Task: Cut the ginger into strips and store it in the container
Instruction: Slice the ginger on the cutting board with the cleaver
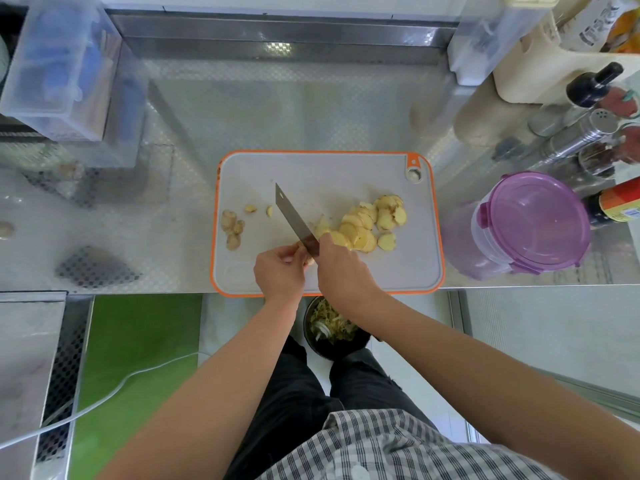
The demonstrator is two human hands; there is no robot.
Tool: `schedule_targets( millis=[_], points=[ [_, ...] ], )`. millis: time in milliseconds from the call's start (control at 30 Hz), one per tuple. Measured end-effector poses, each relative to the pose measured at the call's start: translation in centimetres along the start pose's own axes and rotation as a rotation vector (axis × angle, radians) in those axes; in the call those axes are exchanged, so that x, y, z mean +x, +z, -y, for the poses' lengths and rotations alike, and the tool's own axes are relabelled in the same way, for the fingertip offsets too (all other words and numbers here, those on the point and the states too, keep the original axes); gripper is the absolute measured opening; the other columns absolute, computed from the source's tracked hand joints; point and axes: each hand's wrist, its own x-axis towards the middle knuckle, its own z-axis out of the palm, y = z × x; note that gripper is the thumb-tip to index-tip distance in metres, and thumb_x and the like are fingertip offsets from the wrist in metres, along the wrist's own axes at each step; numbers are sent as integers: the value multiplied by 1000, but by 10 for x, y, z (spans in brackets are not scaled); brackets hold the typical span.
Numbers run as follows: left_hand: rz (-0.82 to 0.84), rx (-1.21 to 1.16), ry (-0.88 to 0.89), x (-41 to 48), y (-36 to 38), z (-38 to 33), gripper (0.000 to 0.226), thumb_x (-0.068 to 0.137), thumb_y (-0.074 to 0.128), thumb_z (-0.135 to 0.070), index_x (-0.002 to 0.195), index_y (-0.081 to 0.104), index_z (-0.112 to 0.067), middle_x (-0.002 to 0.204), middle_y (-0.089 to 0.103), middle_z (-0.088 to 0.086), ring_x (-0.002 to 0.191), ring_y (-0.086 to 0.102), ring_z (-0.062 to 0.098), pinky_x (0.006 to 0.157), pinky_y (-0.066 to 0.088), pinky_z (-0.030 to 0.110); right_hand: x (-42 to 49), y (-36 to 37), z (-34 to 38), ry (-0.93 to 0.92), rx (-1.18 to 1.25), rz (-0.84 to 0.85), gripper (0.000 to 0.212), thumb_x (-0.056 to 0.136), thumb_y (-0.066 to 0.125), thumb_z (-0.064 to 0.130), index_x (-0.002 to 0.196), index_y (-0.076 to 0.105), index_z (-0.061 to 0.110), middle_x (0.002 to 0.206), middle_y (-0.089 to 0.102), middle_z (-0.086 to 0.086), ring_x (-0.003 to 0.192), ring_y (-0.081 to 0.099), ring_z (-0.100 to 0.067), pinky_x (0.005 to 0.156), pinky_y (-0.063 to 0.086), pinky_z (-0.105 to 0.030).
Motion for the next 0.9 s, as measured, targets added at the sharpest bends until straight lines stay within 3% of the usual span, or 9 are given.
schedule_targets(
  millis=[100,267,400,533,733,900],
  points=[
    [6,-15,-13,2,0,-3,13,80,73,-19,89,77,-11,74,73,8,74,71,22,78,57,44,6,-3,2,-6,6,0,20,91,41,-4,98,33,12,69,41,0,66,46,-23,55,33,-31],
    [0,-10,4,1,0,-2,13,80,73,-19,90,77,-11,75,73,8,74,71,22,78,57,44,-20,2,-14,12,-59,1,27,88,39,-7,107,36,11,65,37,0,53,34,-14,44,21,-26],
    [10,0,7,-1,0,1,14,80,73,-19,90,77,-11,75,74,7,73,71,21,78,57,43,-8,6,-6,16,-44,3,26,89,41,-7,107,36,11,66,37,1,53,34,-12,45,22,-25],
    [28,-24,-2,0,-1,0,13,79,73,-21,88,77,-14,72,74,4,72,72,21,77,58,44,19,7,3,2,13,32,21,89,41,-5,102,37,12,68,41,0,63,47,-23,52,32,-30],
    [24,-10,17,2,-1,0,14,82,72,-16,92,77,-7,73,73,9,72,71,24,77,58,45,-3,12,-17,-5,-71,30,28,87,38,-8,102,32,15,65,38,0,54,37,-15,44,22,-27],
    [17,-22,27,1,-1,0,13,83,72,-15,93,76,-7,76,74,8,74,71,23,79,57,44,-2,19,-19,-2,-85,8,27,88,38,-8,104,33,12,64,37,1,54,39,-19,46,27,-29]
  ],
)
